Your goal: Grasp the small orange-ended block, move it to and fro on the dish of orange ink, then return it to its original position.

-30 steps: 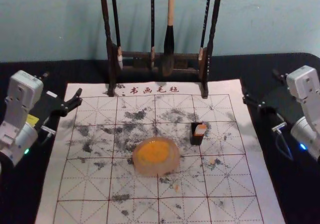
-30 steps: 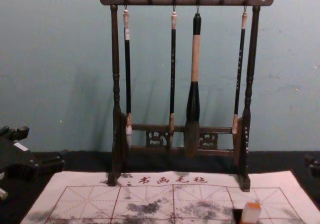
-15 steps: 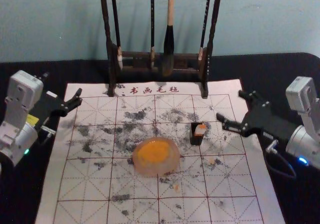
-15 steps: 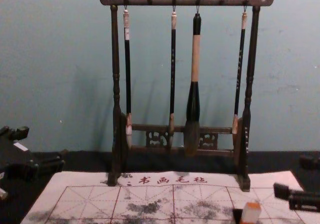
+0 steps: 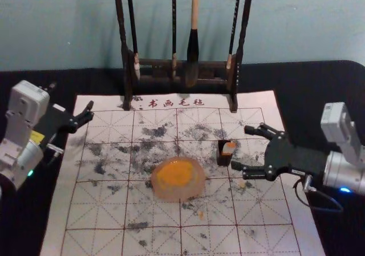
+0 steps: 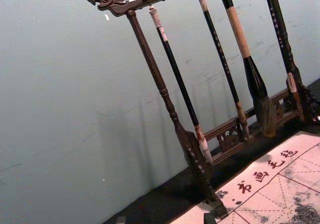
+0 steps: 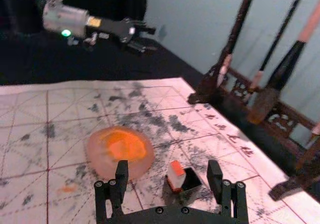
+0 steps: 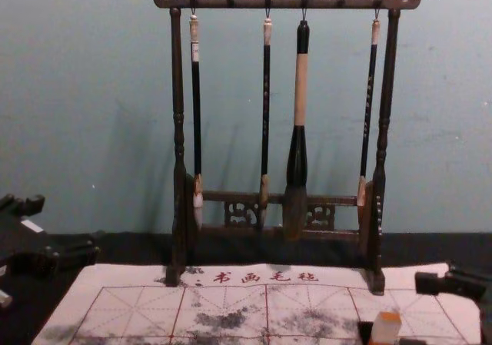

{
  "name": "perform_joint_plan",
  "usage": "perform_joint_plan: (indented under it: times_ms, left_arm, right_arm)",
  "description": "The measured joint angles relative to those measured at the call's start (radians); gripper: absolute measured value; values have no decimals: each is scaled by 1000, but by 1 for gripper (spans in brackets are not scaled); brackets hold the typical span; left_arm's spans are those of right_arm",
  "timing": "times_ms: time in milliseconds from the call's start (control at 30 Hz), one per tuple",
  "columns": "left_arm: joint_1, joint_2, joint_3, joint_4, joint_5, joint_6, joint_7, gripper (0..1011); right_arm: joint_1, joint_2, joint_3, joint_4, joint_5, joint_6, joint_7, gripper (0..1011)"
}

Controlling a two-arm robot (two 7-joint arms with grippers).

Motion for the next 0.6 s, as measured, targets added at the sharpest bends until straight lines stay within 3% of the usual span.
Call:
perform_joint_plan:
  times_ms: [200, 600]
  left_arm:
    - [0, 0, 0, 0, 0, 0, 0, 1001]
    - [0, 0, 0, 0, 0, 0, 0, 1001]
  right_arm:
    - [58, -20, -26, 58, -30, -7, 71, 1004]
    - [164, -58, -76, 170, -64, -20, 157, 1004]
